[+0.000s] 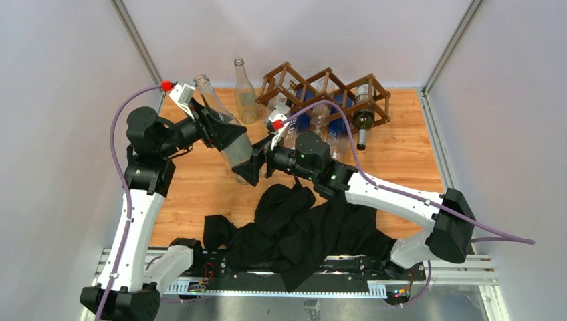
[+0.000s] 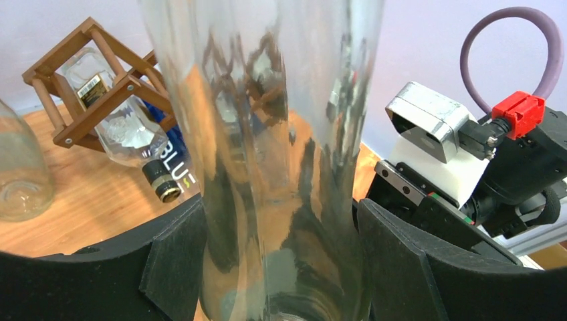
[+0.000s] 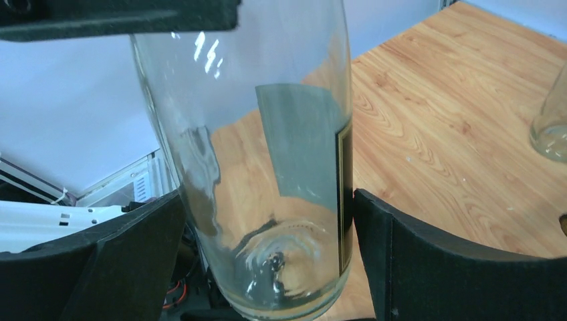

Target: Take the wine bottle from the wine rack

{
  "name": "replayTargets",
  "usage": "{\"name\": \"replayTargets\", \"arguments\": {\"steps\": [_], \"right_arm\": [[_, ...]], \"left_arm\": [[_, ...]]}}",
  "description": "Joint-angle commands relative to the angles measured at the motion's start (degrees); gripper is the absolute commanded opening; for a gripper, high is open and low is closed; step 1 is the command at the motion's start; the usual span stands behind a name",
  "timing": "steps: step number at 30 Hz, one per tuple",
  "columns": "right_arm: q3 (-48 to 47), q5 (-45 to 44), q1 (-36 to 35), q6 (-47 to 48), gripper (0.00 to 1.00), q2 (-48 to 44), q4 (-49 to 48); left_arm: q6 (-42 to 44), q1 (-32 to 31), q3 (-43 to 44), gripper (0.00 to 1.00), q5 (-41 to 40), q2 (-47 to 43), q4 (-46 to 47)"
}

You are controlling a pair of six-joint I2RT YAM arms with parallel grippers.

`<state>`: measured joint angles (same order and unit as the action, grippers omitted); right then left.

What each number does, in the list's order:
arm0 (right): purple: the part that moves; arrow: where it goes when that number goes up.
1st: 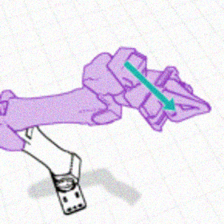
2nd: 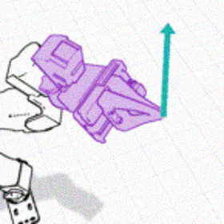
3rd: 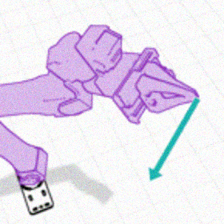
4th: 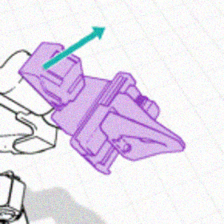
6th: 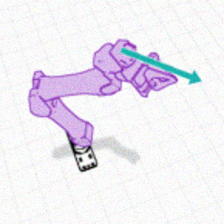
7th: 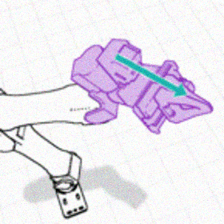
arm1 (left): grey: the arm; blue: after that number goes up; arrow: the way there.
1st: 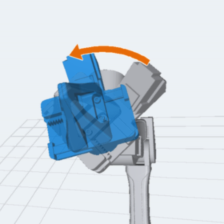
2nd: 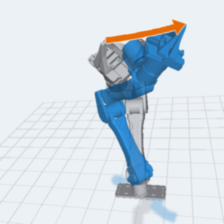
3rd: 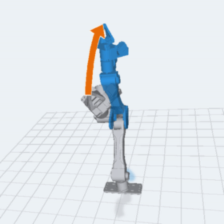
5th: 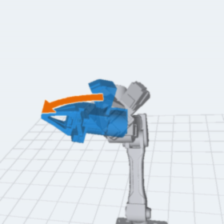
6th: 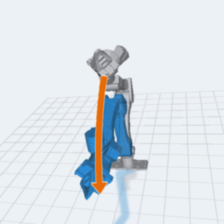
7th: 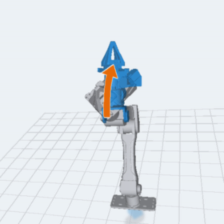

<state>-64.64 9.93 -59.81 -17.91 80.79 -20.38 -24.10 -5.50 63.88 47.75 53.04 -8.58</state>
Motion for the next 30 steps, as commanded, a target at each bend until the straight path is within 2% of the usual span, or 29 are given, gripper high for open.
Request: {"name": "replayTargets", "arguments": {"steps": [1, 10, 16, 17, 18, 20, 22, 28, 30], "right_arm": [[-4.77, 0.45, -2.01, 2.9, 0.96, 2.68, -3.35], [-9.05, 4.48, -3.38, 1.42, 0.96, 9.12, -2.16], [-7.39, 3.91, -3.13, 2.92, 0.96, 8.04, -3.17], [-7.38, 3.67, -2.98, 3.12, 0.88, 7.59, -2.84], [-7.35, 3.61, -2.8, 3.41, 0.76, 7.26, -2.36], [-7.34, 3.43, -2.6, 3.73, 0.37, 6.7, -1.32], [-7.09, 1.67, -2.46, 3.65, 0.01, 6.06, -0.02], [-3.39, 0.76, -2.5, 3.37, 0.0, 2.79, -2.73], [-2.52, 0.7, -2.5, 3.47, 0.0, 1.72, -3.4]], "left_arm": [[-4.54, -0.26, 3.15, 0.0, 1.76, -2.29, 8.29], [-6.86, -0.3, 3.23, 0.0, 2.12, -2.22, 9.48], [-6.97, -0.3, 3.4, 0.0, 1.98, -2.62, 10.24], [-6.71, -0.26, 3.6, 0.09, 1.48, -2.6, 10.07], [-6.3, -0.36, 3.93, 0.25, 0.72, -2.67, 9.48], [-5.86, -0.24, 4.57, 0.58, -0.75, -2.48, 8.86], [-5.03, -0.35, 5.25, 0.74, -1.79, -2.24, 7.35], [-1.71, -0.22, 6.91, 0.85, -4.3, -1.96, 4.15], [-1.35, -0.22, 7.24, 0.98, -5.16, -1.94, 3.95]]}}
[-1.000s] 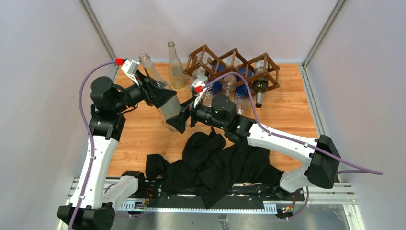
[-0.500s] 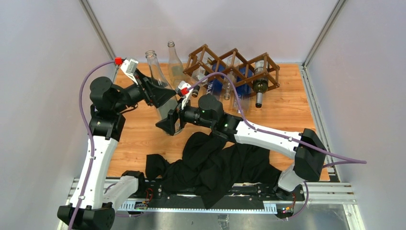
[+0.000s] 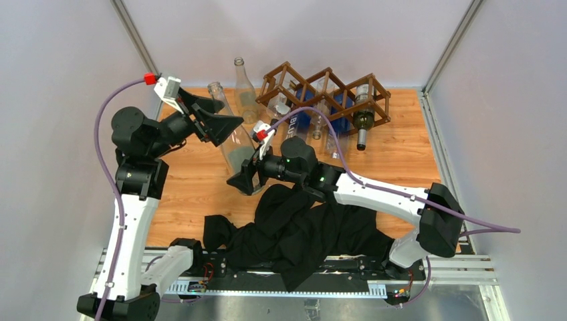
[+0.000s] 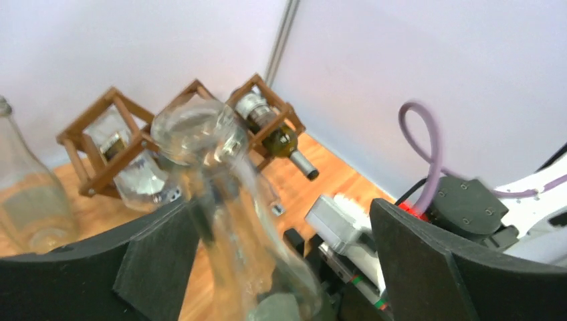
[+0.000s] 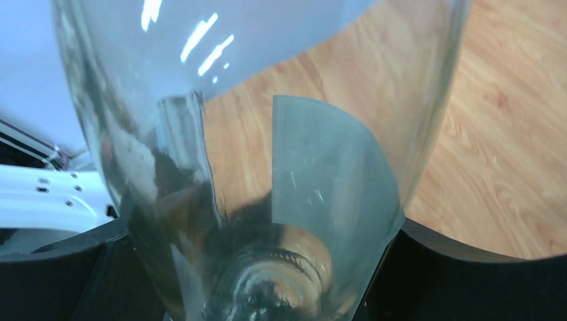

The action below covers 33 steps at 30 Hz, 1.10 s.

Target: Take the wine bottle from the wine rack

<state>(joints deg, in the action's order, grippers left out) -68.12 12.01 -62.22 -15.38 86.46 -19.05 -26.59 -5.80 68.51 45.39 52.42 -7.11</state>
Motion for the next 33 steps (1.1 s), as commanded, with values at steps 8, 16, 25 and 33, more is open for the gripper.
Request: {"name": "replayTargets", "arguments": {"steps": [8, 16, 25, 33], "right_arm": [[2.17, -0.41, -0.1, 0.43, 0.0, -5.61, -6.33], [2.59, -0.58, -0.1, 0.71, 0.0, -6.34, -6.3], [5.94, -2.2, -0.19, -0.18, 0.89, -6.82, -7.34], [12.76, -3.63, -0.25, -1.94, 0.93, -8.89, -7.31]], "left_arm": [[1.13, 0.09, 1.28, 0.81, -0.48, -0.27, 2.18], [1.71, 0.06, 1.36, 0.23, -1.11, 0.9, 1.66], [9.04, 0.69, 6.2, 0.0, -6.83, 4.62, -5.49], [18.42, 2.24, 12.69, 0.0, -13.8, 7.87, -4.46]]}}
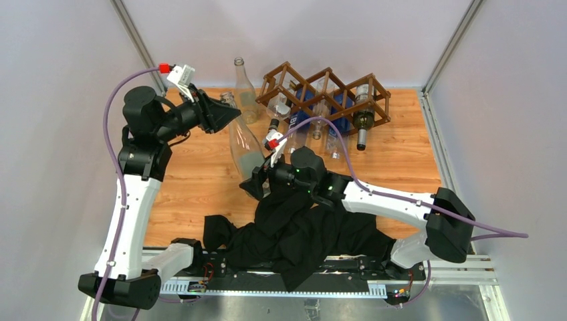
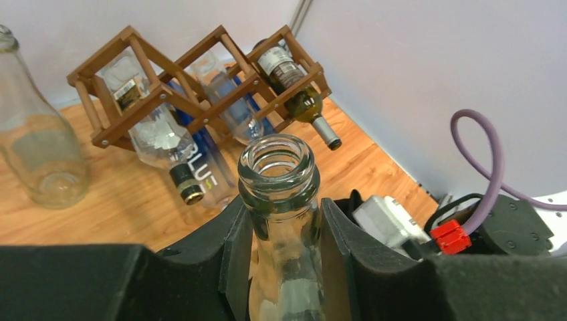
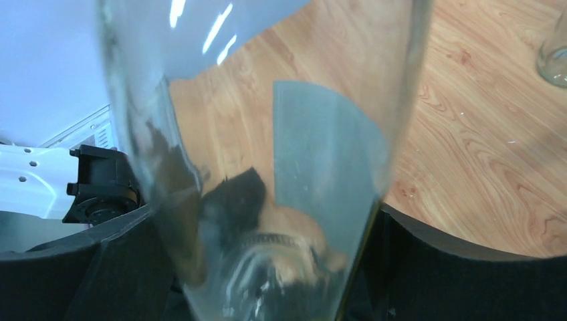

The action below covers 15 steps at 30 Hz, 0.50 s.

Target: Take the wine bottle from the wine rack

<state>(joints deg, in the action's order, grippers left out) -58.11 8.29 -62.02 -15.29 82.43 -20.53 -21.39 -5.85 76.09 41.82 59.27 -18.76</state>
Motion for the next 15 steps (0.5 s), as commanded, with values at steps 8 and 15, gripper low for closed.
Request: {"name": "replayTargets", "arguments": {"steps": [8, 15], "right_arm": [[10.12, -0.96, -0.82, -3.86, 0.95, -7.12, -7.51], [12.69, -2.97, -0.82, -4.02, 0.96, -10.17, -4.26]], "left_arm": [[13.48, 7.85, 10.02, 0.0, -12.66, 6.12, 10.74], [21.01, 7.87, 9.73, 0.0, -17.65, 7.85, 12.03]]}}
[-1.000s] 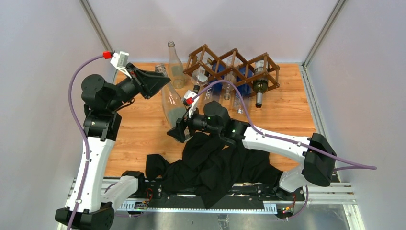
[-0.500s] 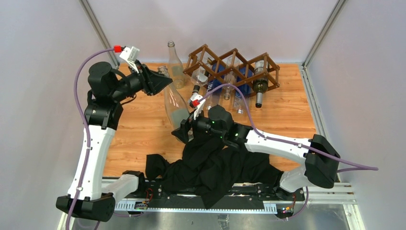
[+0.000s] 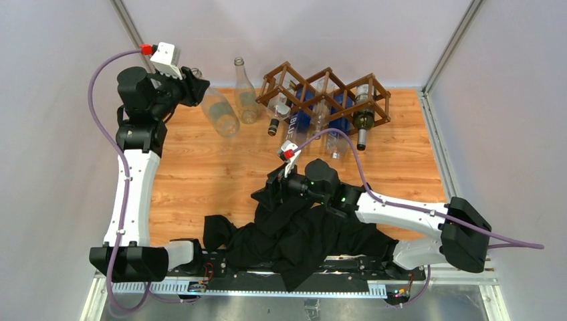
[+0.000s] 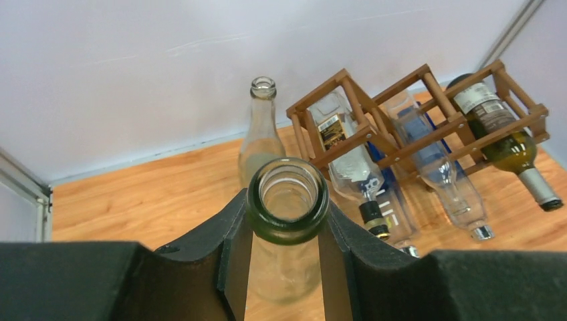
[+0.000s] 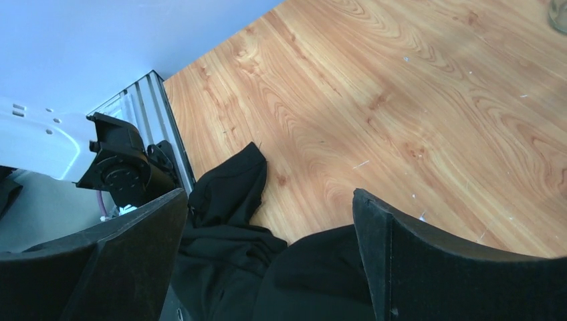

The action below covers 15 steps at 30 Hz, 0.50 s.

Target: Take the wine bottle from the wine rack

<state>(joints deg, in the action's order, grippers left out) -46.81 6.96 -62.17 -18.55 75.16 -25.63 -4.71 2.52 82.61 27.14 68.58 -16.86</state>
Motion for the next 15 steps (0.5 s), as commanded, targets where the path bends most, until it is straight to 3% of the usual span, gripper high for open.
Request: {"name": "replayTargets", "arguments": {"steps": [1, 15], "right_arm": [[1.41, -2.29, -0.67, -0.88, 0.96, -3.5, 1.75], [-11.23, -12.03, 6.04, -2.72, 0.99, -9.85, 25.06]], "left_arm": [[5.75, -0.5, 2.44, 0.0, -4.18, -1.31, 10.67], [16.24, -0.41, -5.4, 0.0, -6.98, 5.47, 20.83]]}}
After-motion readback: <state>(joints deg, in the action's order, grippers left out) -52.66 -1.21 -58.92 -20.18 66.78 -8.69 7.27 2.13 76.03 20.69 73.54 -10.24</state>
